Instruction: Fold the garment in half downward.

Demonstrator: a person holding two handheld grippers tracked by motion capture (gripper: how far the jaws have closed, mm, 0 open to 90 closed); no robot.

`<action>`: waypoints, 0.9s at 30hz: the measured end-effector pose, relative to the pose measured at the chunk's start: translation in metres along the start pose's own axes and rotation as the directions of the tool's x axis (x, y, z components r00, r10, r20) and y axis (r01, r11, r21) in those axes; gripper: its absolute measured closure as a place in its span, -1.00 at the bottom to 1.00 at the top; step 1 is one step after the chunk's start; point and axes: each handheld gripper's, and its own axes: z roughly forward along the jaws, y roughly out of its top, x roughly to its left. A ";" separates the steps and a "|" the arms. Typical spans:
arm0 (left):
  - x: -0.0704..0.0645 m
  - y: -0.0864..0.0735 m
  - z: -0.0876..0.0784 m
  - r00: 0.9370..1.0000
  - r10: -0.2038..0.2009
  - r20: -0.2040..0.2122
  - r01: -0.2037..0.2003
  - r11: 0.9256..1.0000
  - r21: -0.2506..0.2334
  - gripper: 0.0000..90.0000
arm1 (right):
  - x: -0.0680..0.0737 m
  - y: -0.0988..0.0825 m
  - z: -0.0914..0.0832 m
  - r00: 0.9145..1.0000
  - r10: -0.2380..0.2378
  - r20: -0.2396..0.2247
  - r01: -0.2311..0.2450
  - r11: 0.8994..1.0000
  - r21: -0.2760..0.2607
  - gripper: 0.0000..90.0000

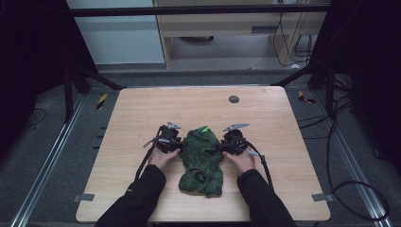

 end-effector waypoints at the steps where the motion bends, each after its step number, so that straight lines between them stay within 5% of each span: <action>1: 0.000 0.000 0.000 1.000 -0.003 0.004 0.003 1.000 0.002 0.42 | 0.000 0.000 0.000 1.000 0.001 -0.003 -0.001 1.000 0.000 0.53; 14: -0.001 -0.001 0.001 1.000 -0.017 0.025 0.016 1.000 0.018 0.89 | 0.005 0.000 0.001 1.000 0.008 -0.009 -0.008 1.000 0.016 0.88; 27: -0.008 0.007 -0.026 0.998 0.025 0.049 -0.023 0.999 -0.049 0.95 | 0.010 0.006 -0.020 1.000 -0.022 -0.011 0.022 0.998 -0.063 0.91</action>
